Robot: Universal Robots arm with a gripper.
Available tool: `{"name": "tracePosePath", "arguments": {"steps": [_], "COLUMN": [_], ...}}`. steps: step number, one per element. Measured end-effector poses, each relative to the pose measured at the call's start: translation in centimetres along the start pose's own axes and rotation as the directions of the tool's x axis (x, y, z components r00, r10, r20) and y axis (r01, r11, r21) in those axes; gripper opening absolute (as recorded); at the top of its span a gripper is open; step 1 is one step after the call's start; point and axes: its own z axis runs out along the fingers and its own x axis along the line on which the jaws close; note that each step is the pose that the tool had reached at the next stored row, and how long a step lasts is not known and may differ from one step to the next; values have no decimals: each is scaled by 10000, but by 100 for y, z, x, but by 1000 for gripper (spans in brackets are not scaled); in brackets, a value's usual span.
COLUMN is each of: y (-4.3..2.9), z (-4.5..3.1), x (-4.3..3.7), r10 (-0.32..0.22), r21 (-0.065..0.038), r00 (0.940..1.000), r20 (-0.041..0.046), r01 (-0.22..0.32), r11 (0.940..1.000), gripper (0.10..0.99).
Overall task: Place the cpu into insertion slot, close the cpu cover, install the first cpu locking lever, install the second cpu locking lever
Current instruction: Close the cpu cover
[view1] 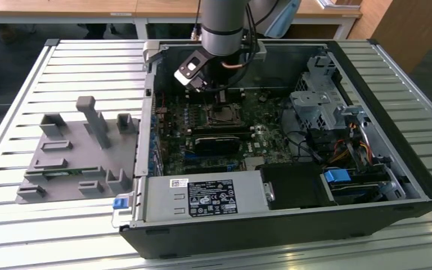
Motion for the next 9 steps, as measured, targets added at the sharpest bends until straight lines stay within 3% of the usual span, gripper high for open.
{"name": "tracePosePath", "arguments": {"steps": [9], "y": [81], "z": [2], "x": [-2], "r10": [0], "r21": [0], "r00": [10000], "r20": [0], "r01": [0], "r11": [10000], "gripper": [106]}}
